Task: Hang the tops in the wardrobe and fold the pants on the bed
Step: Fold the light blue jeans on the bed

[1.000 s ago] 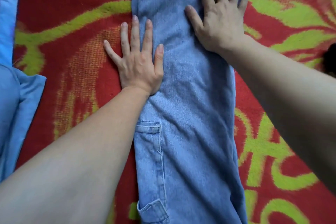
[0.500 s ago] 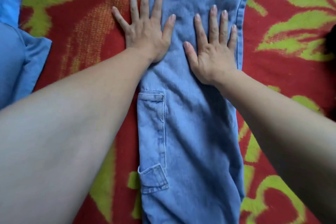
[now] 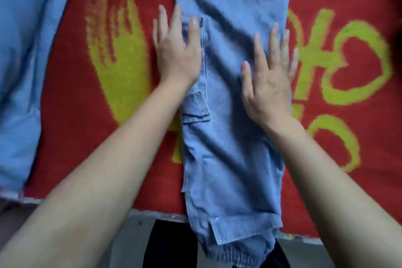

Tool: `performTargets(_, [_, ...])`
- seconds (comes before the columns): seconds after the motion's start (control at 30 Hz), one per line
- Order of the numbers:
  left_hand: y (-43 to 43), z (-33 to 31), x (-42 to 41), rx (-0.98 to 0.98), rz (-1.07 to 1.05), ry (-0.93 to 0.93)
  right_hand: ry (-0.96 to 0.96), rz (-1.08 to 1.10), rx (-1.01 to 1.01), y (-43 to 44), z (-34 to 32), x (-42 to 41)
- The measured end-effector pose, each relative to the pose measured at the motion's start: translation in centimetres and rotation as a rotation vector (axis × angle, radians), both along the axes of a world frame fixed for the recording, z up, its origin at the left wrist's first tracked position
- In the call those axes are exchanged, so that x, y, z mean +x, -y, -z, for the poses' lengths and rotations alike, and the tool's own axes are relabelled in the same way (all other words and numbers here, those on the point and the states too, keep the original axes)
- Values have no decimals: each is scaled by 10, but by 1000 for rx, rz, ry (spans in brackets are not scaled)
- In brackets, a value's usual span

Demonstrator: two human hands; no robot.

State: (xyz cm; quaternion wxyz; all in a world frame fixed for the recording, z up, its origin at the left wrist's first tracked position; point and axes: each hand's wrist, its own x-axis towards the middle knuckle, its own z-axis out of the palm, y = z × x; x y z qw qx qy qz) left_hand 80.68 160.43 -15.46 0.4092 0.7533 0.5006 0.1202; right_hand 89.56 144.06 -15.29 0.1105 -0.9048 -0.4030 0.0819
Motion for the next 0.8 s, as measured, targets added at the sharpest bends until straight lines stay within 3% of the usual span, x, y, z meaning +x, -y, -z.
performTargets(0.07, [77,5,-53,250,58,-133,62,13,-18,47,5,-36])
performTargets(0.13, [131,22,-98,413,328,-380,42,-30,-230,78,18,-58])
performTargets(0.2, [147,44,-120,487,490,-504,13,-45,-382,90,32,-67])
performTargets(0.4, [139,48,-125,485,423,-389,-164,-44,-187,107,23,-56])
performTargets(0.5, [159,19,-145,285,196,-232,-279,102,-35,154,-2,-73])
performTargets(0.57, [198,2,-169,49,-25,-264,-417,224,-45,195,-14,-92])
performTargets(0.67, [262,-13,-203,-310,-312,-294,-667,352,-201,252,-23,-119])
performTargets(0.8, [323,-24,-220,-597,-443,-247,-996,361,-379,294,-23,-139])
